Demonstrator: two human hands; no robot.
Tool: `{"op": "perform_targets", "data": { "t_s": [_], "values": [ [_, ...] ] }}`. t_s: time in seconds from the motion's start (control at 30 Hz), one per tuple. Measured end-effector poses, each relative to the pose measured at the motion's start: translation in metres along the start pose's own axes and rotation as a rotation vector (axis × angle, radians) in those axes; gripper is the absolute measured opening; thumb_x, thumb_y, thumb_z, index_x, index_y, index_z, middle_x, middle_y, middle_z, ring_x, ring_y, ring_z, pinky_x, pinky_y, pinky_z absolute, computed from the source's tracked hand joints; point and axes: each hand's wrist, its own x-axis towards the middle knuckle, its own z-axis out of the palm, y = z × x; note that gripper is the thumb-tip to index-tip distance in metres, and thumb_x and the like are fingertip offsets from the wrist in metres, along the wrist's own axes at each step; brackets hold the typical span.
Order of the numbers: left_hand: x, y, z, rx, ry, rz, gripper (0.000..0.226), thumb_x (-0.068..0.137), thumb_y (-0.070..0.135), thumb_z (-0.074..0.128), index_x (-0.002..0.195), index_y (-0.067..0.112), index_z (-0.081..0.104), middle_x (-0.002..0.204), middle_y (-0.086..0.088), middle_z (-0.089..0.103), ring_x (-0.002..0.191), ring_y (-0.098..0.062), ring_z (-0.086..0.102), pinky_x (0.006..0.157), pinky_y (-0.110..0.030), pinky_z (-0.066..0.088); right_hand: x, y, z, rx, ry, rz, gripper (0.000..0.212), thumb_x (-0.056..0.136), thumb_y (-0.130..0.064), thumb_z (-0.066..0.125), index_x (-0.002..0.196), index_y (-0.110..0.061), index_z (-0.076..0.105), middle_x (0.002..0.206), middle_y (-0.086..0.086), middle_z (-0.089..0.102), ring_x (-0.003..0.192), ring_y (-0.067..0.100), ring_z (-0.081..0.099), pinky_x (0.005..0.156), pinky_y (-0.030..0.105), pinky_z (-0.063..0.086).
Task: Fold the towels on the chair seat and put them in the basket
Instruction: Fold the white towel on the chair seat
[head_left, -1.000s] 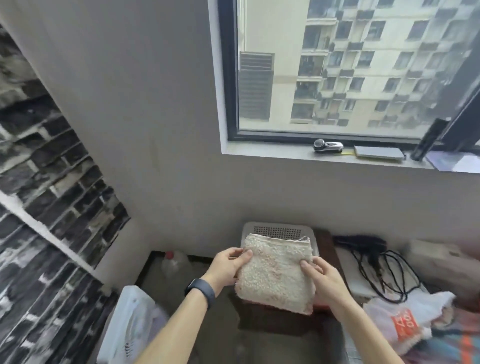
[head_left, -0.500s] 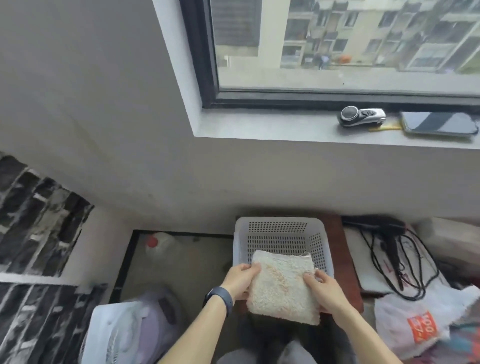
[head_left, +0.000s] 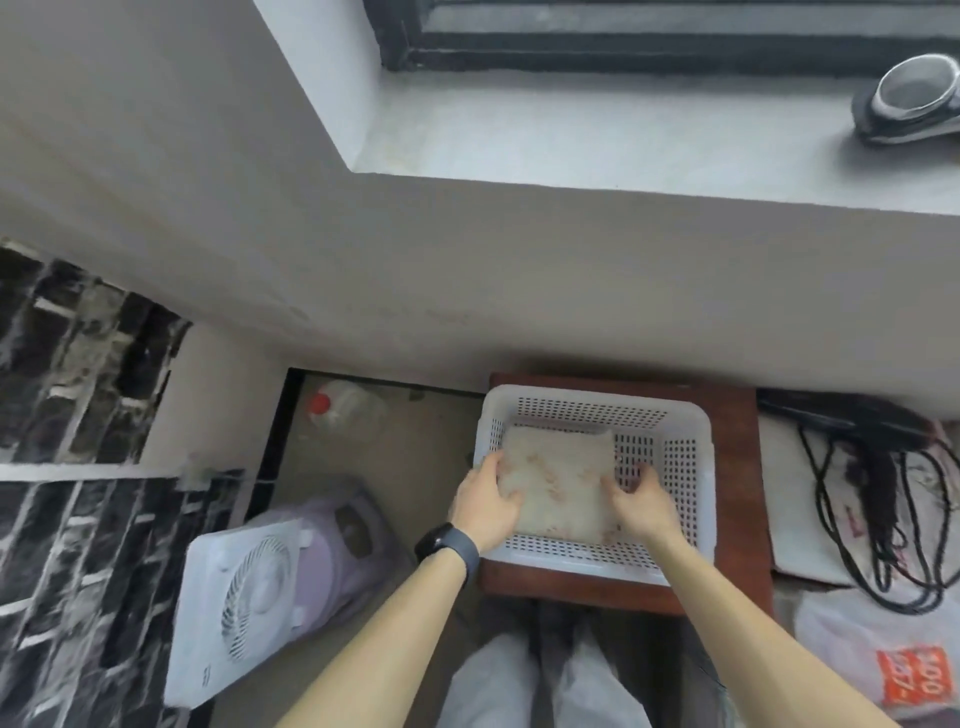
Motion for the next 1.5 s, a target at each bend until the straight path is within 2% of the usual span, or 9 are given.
{"op": "perform_targets", "data": {
  "t_s": [0.1, 0.27, 0.43, 0.63, 0.9, 1.03, 1.23, 1.37, 1.5],
  "values": [
    [-0.002, -0.007, 0.014, 0.333, 0.025, 0.131, 0.056, 0.093, 0.023, 0.048, 0.146, 0.029, 0.033, 0.150, 0.002, 0.036, 0.126, -0.024, 0.050, 0.096, -0.037, 0.048, -0.001, 0.015, 0.004, -0.034, -0.045, 0.007, 0.067, 0.096, -0.037, 0.057, 0.151, -0.012, 0.027, 0.103, 0.003, 0.061, 0.093, 0.026, 0.063, 0.082, 0.036, 0.050],
    [0.010, -0.009, 0.033, 0.858, 0.035, 0.406, 0.069, 0.085, 0.009, 0.054, 0.149, 0.020, 0.033, 0.158, -0.008, 0.027, 0.145, -0.028, 0.026, 0.120, -0.043, 0.020, -0.003, 0.035, 0.014, -0.247, 0.131, -0.248, 0.066, 0.090, -0.032, 0.060, 0.148, -0.011, 0.035, 0.147, 0.016, 0.045, 0.129, 0.035, 0.047, 0.106, 0.047, 0.042],
    [0.040, -0.010, 0.032, 1.185, 0.026, 0.472, 0.069, 0.099, 0.032, 0.041, 0.157, 0.020, 0.007, 0.165, -0.010, 0.004, 0.151, -0.032, -0.001, 0.114, -0.053, -0.022, 0.013, 0.029, 0.018, -0.675, 0.095, -0.686, 0.086, 0.076, -0.036, 0.051, 0.157, -0.027, 0.022, 0.167, 0.002, 0.012, 0.153, 0.026, 0.012, 0.122, 0.047, 0.021],
    [0.071, -0.009, 0.029, 1.454, -0.048, 0.343, 0.082, 0.096, 0.062, 0.035, 0.154, 0.030, -0.014, 0.164, -0.003, -0.012, 0.150, -0.035, -0.011, 0.100, -0.058, -0.033, 0.053, 0.028, 0.011, -0.910, -0.065, -0.633, 0.086, 0.088, -0.047, 0.034, 0.158, -0.028, -0.014, 0.161, -0.003, -0.029, 0.150, 0.019, -0.024, 0.120, 0.047, -0.010],
    [0.080, -0.008, 0.036, 1.556, -0.044, 0.254, 0.088, 0.093, 0.070, 0.031, 0.151, 0.032, -0.023, 0.162, -0.001, -0.022, 0.149, -0.034, -0.015, 0.098, -0.063, -0.034, 0.055, 0.032, 0.022, -0.906, -0.099, -0.546, 0.081, 0.091, -0.050, 0.023, 0.152, -0.032, -0.026, 0.157, -0.006, -0.039, 0.149, 0.020, -0.027, 0.123, 0.051, -0.007],
    [0.057, 0.008, 0.033, 1.495, -0.025, 0.291, 0.075, 0.099, 0.047, 0.038, 0.156, 0.028, -0.005, 0.165, -0.007, -0.003, 0.150, -0.034, -0.009, 0.106, -0.062, -0.028, 0.032, 0.017, 0.008, -0.872, -0.117, -0.544, 0.080, 0.094, -0.039, 0.039, 0.159, -0.027, -0.006, 0.165, 0.000, -0.023, 0.154, 0.028, -0.008, 0.124, 0.049, 0.004],
    [-0.010, 0.022, 0.015, 1.125, 0.110, 0.239, 0.056, 0.092, 0.029, 0.046, 0.146, 0.022, 0.038, 0.150, -0.009, 0.040, 0.145, -0.029, 0.020, 0.112, -0.065, -0.018, -0.035, -0.001, -0.026, -0.728, -0.225, -0.502, 0.048, 0.096, -0.042, 0.043, 0.140, -0.025, 0.052, 0.148, 0.001, 0.052, 0.141, 0.028, 0.039, 0.113, 0.040, 0.038],
    [-0.067, 0.014, -0.003, 0.600, 0.159, 0.103, 0.052, 0.091, 0.041, 0.043, 0.142, 0.033, 0.041, 0.142, -0.001, 0.050, 0.129, -0.024, 0.047, 0.117, -0.055, 0.015, -0.092, -0.027, -0.043, -0.640, -0.338, -0.570, 0.039, 0.098, -0.048, 0.045, 0.130, -0.033, 0.060, 0.134, -0.006, 0.064, 0.120, 0.017, 0.061, 0.102, 0.035, 0.049],
    [-0.133, -0.026, -0.022, 0.115, 0.282, -0.003, 0.043, 0.090, 0.048, 0.049, 0.131, 0.038, 0.054, 0.133, 0.004, 0.060, 0.118, -0.020, 0.058, 0.099, -0.036, 0.047, -0.156, -0.070, -0.040, -0.648, -0.324, -0.823, 0.032, 0.101, -0.047, 0.045, 0.127, -0.038, 0.062, 0.132, -0.013, 0.064, 0.120, 0.010, 0.060, 0.101, 0.031, 0.046]
  ]
}}
